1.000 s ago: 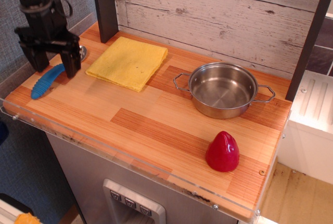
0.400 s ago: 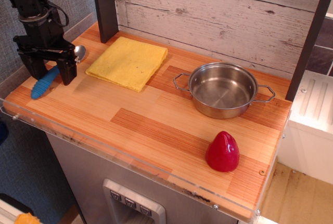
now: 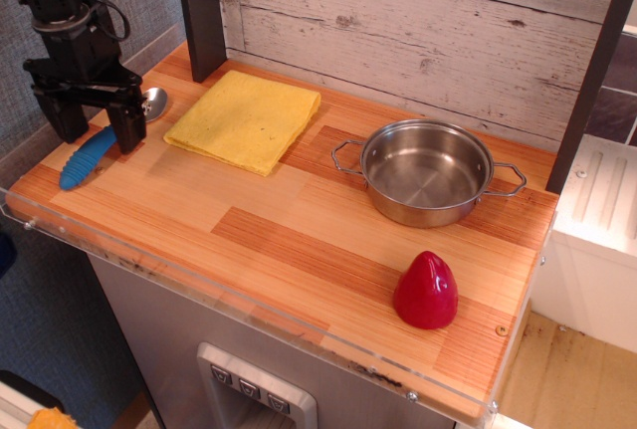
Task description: Place the blue spoon on the yellow rag.
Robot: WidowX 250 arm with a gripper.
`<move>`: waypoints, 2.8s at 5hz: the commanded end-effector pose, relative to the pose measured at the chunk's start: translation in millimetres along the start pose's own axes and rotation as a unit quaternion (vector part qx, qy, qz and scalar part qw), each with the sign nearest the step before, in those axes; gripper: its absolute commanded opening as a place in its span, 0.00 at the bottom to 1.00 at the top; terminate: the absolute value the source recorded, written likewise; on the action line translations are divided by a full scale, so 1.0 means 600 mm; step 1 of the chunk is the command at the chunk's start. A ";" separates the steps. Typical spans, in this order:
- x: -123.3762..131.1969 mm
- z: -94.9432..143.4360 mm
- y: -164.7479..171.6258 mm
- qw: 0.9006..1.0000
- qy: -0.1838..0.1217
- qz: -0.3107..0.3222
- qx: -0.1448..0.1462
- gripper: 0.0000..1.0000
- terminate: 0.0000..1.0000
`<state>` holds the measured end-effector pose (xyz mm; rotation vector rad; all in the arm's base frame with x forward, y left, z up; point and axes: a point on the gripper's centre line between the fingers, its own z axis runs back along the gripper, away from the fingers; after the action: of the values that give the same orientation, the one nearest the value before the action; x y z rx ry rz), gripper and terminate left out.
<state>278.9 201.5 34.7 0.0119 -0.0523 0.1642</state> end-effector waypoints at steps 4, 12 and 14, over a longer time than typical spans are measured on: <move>0.004 -0.031 0.024 0.999 0.027 0.005 0.031 1.00 0.00; 0.100 0.045 -0.148 0.999 -0.040 -0.023 -0.004 0.00 0.00; 0.104 0.031 -0.122 1.000 -0.025 0.003 0.006 1.00 0.00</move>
<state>351.5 132.3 41.9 0.0137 -0.0664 0.1626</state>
